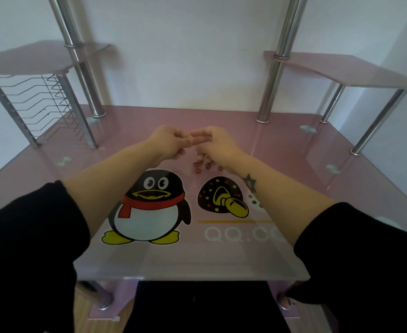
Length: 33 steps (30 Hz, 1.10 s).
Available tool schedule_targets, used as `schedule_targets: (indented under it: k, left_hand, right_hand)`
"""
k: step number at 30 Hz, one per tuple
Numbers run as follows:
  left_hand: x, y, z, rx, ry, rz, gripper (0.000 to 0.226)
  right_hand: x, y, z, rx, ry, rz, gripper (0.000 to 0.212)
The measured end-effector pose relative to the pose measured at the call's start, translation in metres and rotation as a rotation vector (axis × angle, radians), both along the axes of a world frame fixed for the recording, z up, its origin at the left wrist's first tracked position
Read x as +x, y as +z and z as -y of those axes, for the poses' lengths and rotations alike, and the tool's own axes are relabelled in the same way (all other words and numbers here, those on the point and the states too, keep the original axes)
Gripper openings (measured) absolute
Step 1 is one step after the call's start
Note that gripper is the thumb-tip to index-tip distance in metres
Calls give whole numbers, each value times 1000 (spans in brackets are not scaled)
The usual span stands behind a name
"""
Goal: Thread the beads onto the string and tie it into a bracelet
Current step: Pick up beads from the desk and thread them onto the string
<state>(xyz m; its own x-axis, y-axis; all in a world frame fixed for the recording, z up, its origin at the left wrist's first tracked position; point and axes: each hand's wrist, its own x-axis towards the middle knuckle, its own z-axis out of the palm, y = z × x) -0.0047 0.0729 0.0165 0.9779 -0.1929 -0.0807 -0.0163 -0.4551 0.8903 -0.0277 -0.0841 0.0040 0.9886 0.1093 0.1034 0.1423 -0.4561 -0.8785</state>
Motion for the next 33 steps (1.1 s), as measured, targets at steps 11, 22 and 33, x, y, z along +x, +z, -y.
schedule_targets:
  k: [11,22,33]
  left_hand:
    - [2,-1,10,24,73,48,11]
    - [-8,-2,17,243,-120,-138,6]
    - [-8,-10,22,319,-142,-138,6]
  right_hand:
    - [-2,3,10,354,16,-221,21]
    - [3,10,17,432,-130,-200,2]
    - [-3,6,24,124,-111,-90,2]
